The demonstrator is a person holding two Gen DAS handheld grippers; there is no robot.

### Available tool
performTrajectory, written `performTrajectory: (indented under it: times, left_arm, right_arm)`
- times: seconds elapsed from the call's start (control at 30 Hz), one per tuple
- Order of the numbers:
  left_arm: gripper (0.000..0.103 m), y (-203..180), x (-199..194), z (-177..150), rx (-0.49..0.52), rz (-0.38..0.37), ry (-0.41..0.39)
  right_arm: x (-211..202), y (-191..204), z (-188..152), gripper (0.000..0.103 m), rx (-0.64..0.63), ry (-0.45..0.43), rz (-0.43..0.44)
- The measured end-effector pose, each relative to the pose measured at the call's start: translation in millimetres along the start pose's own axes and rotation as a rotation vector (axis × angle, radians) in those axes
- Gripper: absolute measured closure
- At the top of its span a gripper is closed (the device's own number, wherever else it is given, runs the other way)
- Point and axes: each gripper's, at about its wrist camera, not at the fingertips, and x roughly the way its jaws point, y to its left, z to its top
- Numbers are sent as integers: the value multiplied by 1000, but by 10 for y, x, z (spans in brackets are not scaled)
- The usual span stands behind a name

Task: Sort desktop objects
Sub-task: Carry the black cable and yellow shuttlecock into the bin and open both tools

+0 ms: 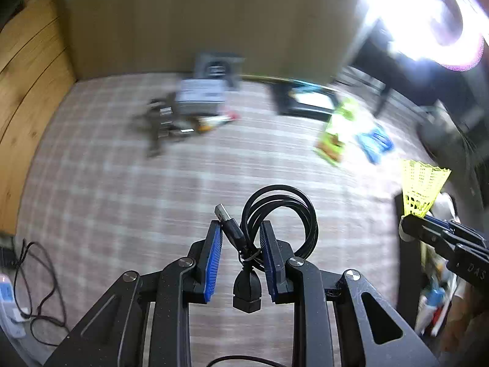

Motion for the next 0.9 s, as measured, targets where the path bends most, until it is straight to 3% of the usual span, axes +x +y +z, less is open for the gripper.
performTrajectory:
  times: [0.47, 0.9]
  left_arm:
    - [79, -1858, -68, -149, 333, -202, 38]
    - [79, -3031, -105, -412, 550, -261, 42]
  right_arm:
    - [-1084, -1384, -769, 76, 261, -113, -182]
    - [-1696, -2169, -1470, 76, 447, -155, -324]
